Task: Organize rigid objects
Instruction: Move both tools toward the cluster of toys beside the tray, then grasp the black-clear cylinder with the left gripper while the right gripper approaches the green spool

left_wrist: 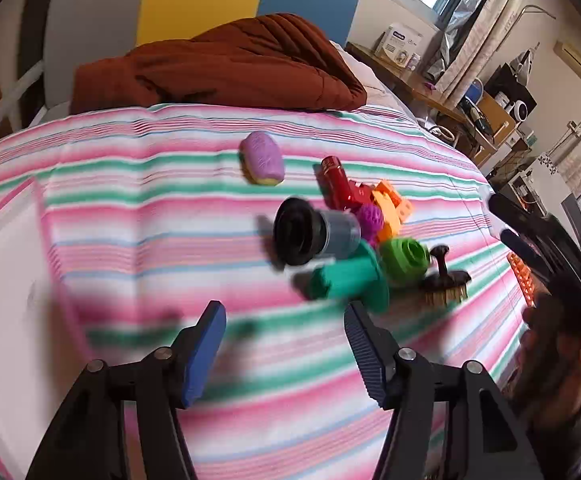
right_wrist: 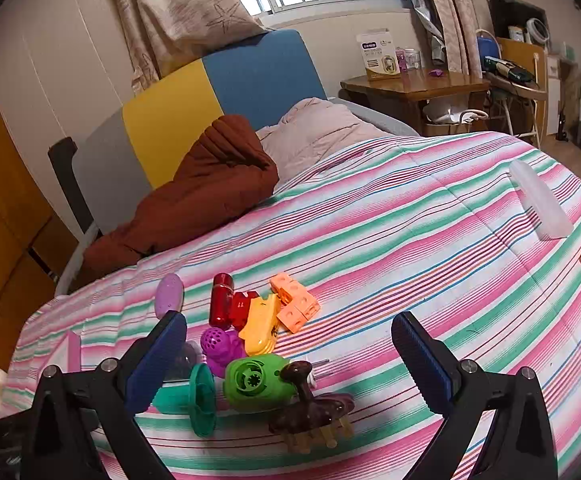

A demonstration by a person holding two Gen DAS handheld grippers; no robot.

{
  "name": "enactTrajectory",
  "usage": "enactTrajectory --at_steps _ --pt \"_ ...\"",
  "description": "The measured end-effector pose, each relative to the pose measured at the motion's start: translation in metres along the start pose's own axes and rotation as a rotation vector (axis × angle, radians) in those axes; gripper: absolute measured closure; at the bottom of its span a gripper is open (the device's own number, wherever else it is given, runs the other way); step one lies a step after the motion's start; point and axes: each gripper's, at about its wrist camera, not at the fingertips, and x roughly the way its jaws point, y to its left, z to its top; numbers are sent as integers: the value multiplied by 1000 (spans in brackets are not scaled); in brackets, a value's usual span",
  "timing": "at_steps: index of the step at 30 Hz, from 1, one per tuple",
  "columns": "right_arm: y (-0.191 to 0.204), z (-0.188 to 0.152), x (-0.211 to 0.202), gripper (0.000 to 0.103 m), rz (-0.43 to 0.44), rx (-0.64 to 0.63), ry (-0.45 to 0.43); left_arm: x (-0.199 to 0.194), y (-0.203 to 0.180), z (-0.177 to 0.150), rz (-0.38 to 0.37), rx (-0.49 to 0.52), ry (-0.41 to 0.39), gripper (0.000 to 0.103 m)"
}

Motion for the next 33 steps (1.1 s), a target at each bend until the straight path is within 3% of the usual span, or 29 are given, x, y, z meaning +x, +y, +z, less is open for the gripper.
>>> enactTrajectory --at_steps 5,10,13,17,21,27,33 --pt "-4 2 1 0 14 17 9 34 -14 25 -8 77 49 44" --pt "-3 2 3 0 24 16 18 65 -25 43 -3 70 88 44" --pt "-2 1 4 0 23 10 22 76 -30 51 -18 63 107 42" --pt "-1 1 7 0 27 7 39 90 -42 59 16 98 114 35" --pt "1 0 8 0 23 -7 40 108 -46 62 44 100 149 34" --pt "4 -1 9 0 36 -21 52 102 -38 55 52 145 84 36" --pt "19 -3 7 0 108 -80 60 73 -1 39 78 83 5 37"
